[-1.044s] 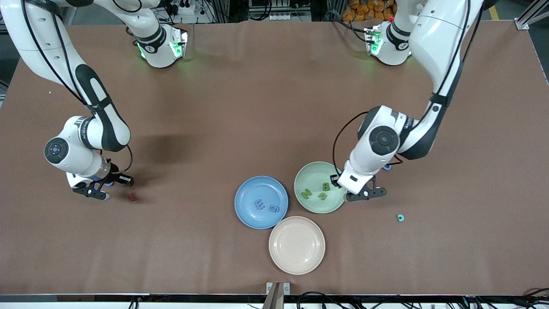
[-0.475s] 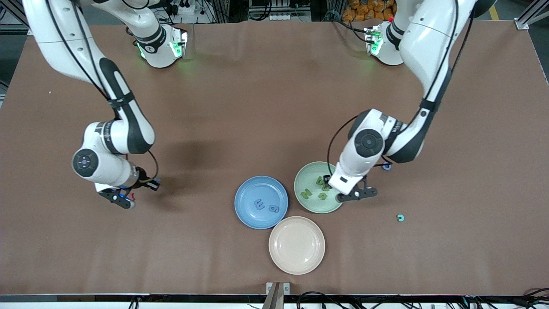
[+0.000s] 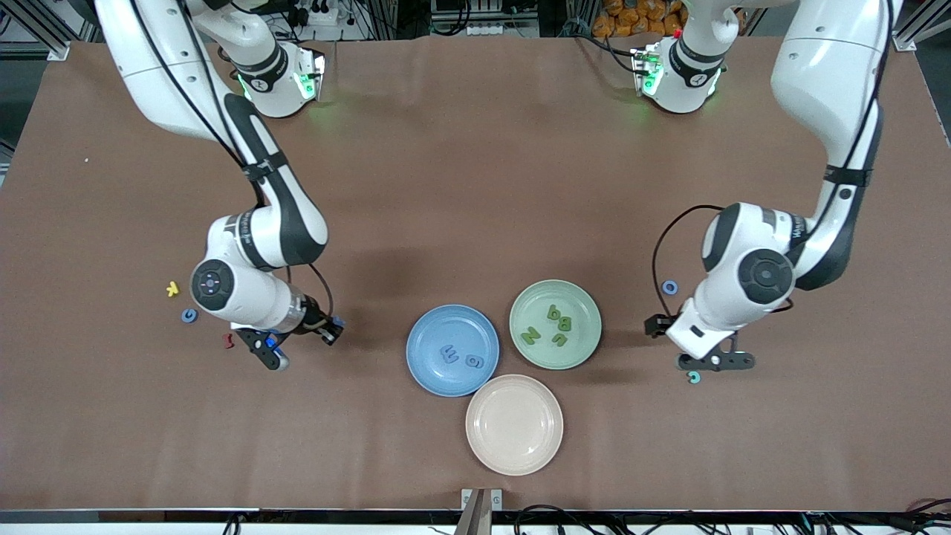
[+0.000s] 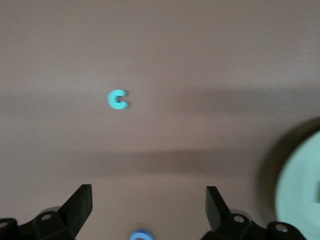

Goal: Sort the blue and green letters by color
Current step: 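Place the blue X on the blue plate while the left gripper withdraws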

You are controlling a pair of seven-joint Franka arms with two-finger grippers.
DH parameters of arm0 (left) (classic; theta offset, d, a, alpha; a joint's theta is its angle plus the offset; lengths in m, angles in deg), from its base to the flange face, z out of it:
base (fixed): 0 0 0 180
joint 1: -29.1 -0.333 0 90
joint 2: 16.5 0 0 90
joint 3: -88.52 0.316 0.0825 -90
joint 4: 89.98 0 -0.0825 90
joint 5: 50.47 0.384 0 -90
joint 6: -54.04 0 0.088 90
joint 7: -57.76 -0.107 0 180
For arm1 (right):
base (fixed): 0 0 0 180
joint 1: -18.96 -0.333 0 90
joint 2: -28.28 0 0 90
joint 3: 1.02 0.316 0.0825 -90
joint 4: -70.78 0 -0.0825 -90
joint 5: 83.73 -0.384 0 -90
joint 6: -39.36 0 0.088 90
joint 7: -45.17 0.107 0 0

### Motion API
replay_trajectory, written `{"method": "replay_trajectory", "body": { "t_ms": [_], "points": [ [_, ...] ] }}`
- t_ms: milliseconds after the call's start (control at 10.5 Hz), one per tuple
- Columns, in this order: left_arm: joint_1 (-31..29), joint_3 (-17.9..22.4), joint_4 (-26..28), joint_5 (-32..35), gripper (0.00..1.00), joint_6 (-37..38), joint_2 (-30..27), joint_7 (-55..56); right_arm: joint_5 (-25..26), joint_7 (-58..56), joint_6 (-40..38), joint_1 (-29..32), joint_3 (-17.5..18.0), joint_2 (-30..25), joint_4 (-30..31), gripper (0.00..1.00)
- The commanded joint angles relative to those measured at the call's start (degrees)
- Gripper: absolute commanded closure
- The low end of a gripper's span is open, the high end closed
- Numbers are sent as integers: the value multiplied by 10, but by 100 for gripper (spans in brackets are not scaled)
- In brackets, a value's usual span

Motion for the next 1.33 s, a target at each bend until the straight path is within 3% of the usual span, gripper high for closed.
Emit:
{"method": "replay_trajectory", "body": {
  "t_ms": [0, 285, 665, 854, 1044, 1234],
  "points": [
    [-90, -6, 21, 15, 0, 7, -25, -105, -46, 138, -11, -58, -3, 63, -116, 100],
    [-162, 7, 40, 13, 0, 7, -72, -185, -113, 224, 24, -107, -3, 75, -144, 99],
    [-149, 32, 60, 2, 0, 50, -173, -186, -107, 247, 50, -120, -4, 81, -143, 0],
    [-127, 32, 55, -47, 0, 105, -229, -184, -81, 233, 44, -113, -8, 80, -141, 0],
    [-113, 32, 40, -105, 0, 156, -265, -175, 37, 188, -30, -90, -9, 75, -130, 0],
    [-93, 32, -10, -108, 0, 230, -273, -142, 155, 88, -116, -45, -10, 67, -121, 0]
  ]
}}
